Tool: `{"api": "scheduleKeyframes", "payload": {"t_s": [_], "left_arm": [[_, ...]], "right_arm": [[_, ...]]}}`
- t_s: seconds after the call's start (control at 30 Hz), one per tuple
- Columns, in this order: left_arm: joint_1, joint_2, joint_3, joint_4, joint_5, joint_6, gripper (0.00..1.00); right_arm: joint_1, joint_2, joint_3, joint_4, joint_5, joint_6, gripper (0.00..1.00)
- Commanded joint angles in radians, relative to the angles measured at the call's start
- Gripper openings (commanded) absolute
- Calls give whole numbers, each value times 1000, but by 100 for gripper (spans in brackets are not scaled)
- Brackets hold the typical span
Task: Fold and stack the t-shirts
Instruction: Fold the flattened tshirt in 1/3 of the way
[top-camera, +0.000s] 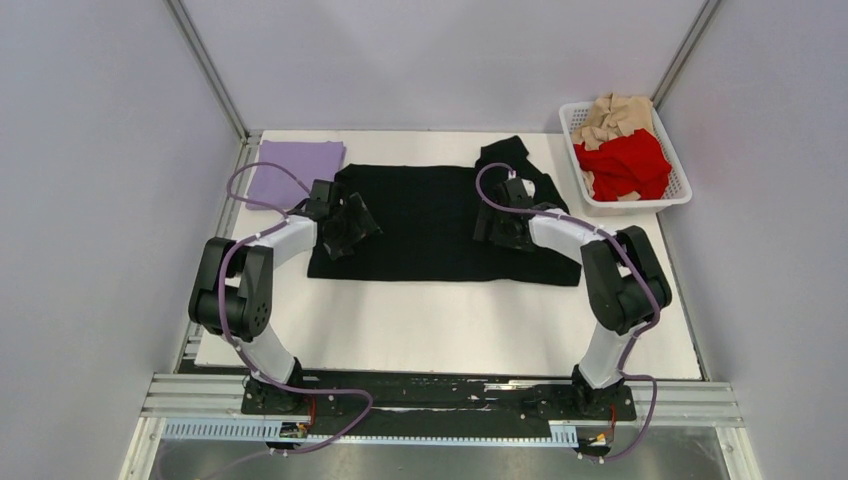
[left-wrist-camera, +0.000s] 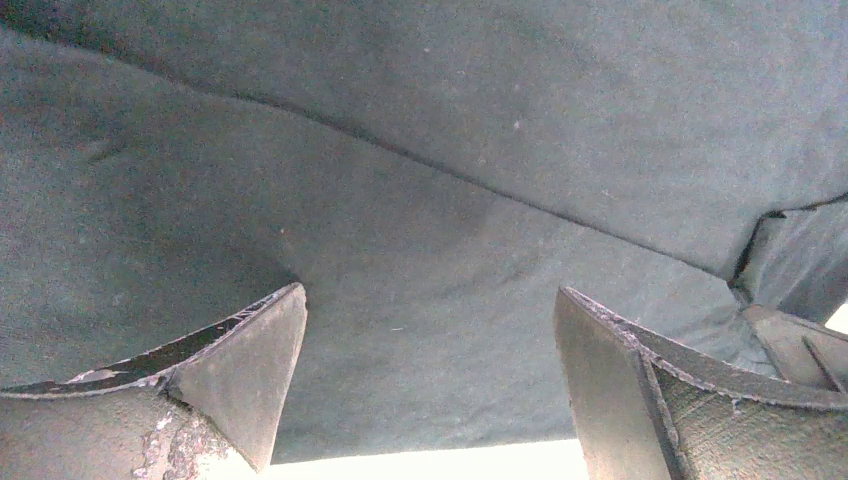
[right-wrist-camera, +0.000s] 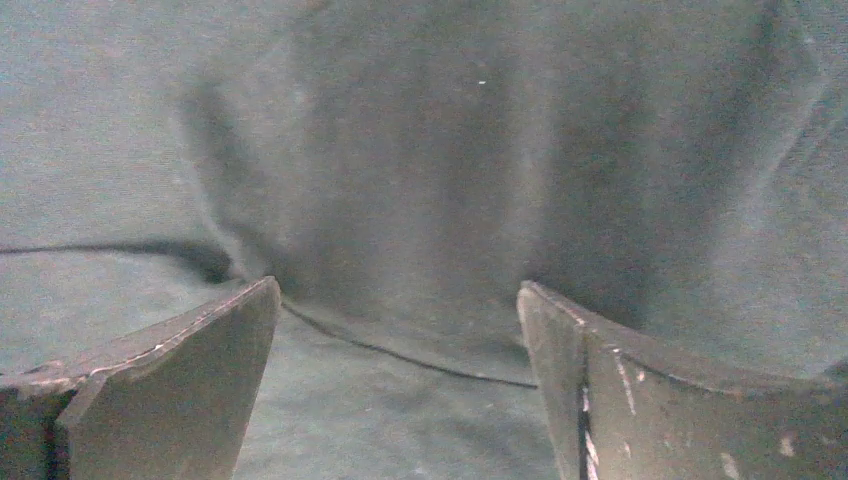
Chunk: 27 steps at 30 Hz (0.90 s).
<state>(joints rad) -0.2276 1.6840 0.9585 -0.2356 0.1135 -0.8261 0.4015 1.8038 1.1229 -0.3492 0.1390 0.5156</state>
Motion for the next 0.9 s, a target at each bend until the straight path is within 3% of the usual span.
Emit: {"api": "scheduleKeyframes", "payload": {"t_s": [0.0,0.23,0.5,0.7,0.87], "left_arm": [[-24,6,-28,-12,22,35,100],[-60,-99,-239,-5,32,-1,100],[-175,-376,-444,-147,-34,-84,100],[-217,-572,-547,-238,-8,-139,100],[-246,-633,-562,-271,-29,-173,100]], "right_arm": [[-6,-44,-95,-38,-4,77,100],[13,-155,-274,-173,-28,182,100],[66,-369,-440,-384,-46,292,100],[88,-527,-538,-420,-90,351,100],[88,-584,-554,-416,-37,353,100]]}}
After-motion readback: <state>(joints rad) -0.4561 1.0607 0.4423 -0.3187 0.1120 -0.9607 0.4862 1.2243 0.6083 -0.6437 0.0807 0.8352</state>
